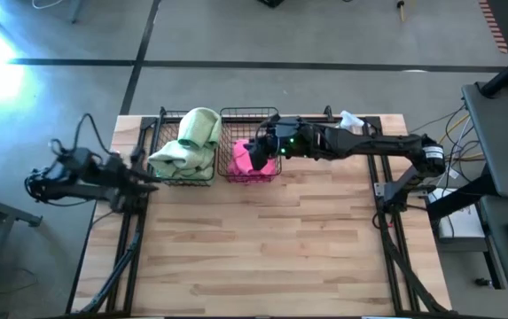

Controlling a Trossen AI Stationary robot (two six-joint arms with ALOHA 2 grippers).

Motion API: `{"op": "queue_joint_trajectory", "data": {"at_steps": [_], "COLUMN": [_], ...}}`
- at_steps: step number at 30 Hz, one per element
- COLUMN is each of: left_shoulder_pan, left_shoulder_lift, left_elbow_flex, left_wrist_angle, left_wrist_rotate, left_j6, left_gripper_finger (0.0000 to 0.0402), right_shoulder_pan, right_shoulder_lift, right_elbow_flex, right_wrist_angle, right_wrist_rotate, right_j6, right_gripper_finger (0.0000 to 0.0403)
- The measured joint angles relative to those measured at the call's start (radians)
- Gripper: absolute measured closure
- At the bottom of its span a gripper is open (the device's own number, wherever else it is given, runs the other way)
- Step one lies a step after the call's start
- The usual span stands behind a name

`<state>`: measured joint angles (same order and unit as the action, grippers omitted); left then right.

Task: Sort microfiber towel by color & place in baskets
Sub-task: Return to Home Position

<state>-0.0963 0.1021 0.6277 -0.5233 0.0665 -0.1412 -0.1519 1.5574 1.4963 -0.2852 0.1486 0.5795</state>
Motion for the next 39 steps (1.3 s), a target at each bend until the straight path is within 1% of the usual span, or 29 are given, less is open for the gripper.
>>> {"op": "queue_joint_trajectory", "data": {"at_steps": [3,6,9,15,16,18,22,27,29,33,36,38,39], "left_shoulder_pan": [0.0,0.0,0.0,0.0,0.0,0.0,0.0,0.0,0.0,0.0,0.0,0.0,0.0], "left_shoulder_lift": [-0.023,-0.043,-0.058,-0.078,-0.078,-0.079,-0.075,-0.074,-0.074,-0.07,-0.071,-0.071,-0.071], "left_elbow_flex": [0.092,0.129,0.118,0.03,0.017,-0.003,-0.03,-0.045,-0.048,-0.048,-0.049,-0.049,-0.049], "left_wrist_angle": [-0.123,-0.185,-0.207,-0.21,-0.21,-0.206,-0.205,-0.202,-0.202,-0.193,-0.175,-0.142,-0.132], "left_wrist_rotate": [-0.032,-0.04,-0.036,-0.024,-0.023,-0.023,-0.022,-0.022,-0.022,-0.044,-0.062,-0.095,-0.092], "left_j6": [-0.072,-0.111,-0.16,-0.183,-0.197,-0.254,-0.394,-0.63,-0.64,-0.577,-0.574,-0.574,-0.562], "left_gripper_finger": [0.0322,0.0322,0.0322,0.0322,0.0322,0.0322,0.0322,0.0322,0.0322,0.0322,0.0322,0.0322,0.0322], "right_shoulder_pan": [0.018,0.046,0.077,0.137,0.147,0.168,0.22,0.315,0.354,0.434,0.489,0.52,0.531], "right_shoulder_lift": [0.0,0.0,0.0,0.0,0.0,0.0,0.0,0.001,0.003,0.011,0.014,0.014,0.014], "right_elbow_flex": [0.0,0.0,0.0,0.0,0.0,0.0,0.0,0.0,0.0,-0.001,-0.015,-0.043,-0.061], "right_wrist_angle": [-0.001,-0.002,-0.003,-0.019,-0.02,-0.024,-0.024,-0.022,-0.014,-0.014,-0.01,0.029,0.052], "right_wrist_rotate": [0.0,0.0,0.0,0.0,0.0,0.0,0.001,0.009,0.013,0.061,0.067,0.096,0.113], "right_j6": [0.014,0.046,0.051,0.036,0.053,0.093,0.102,0.114,0.114,0.111,0.068,0.046,0.04], "right_gripper_finger": [0.0279,0.028,0.0278,0.027,0.0269,0.0268,0.0272,0.0278,0.0279,0.028,0.028,0.028,0.028]}}
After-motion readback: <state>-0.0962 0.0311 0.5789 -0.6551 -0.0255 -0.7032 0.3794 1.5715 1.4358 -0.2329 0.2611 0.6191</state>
